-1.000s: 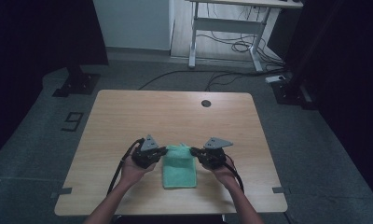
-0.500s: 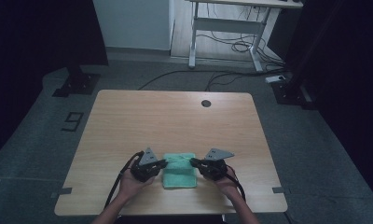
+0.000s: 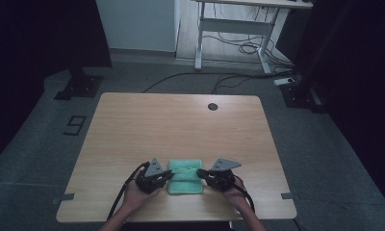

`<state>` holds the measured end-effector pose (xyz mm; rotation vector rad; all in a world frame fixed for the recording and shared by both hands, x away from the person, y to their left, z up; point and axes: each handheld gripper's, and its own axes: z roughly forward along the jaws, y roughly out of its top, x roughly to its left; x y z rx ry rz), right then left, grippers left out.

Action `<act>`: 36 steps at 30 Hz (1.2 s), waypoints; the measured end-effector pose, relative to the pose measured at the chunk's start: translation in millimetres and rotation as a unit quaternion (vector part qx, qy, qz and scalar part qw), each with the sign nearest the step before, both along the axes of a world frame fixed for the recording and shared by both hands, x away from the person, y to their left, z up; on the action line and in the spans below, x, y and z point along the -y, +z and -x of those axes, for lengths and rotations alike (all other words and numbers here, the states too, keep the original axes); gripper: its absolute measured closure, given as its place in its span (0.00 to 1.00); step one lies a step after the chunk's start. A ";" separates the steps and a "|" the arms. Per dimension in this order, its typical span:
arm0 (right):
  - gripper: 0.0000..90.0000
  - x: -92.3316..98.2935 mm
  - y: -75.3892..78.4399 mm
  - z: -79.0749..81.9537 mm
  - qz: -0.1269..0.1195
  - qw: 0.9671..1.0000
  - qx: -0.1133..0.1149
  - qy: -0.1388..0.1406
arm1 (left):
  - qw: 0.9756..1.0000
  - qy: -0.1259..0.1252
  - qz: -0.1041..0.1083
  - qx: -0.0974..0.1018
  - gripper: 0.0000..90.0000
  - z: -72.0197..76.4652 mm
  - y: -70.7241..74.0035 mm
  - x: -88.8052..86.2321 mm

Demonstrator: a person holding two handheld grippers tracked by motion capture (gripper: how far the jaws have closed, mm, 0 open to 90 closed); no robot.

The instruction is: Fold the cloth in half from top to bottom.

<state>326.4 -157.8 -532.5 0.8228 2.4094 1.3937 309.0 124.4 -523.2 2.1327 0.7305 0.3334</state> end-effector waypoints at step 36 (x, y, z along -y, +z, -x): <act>0.62 10.0 11.5 16.2 -0.032 0.999 0.014 -0.018 | 0.998 0.014 0.058 -0.022 0.52 12.1 9.3 -13.2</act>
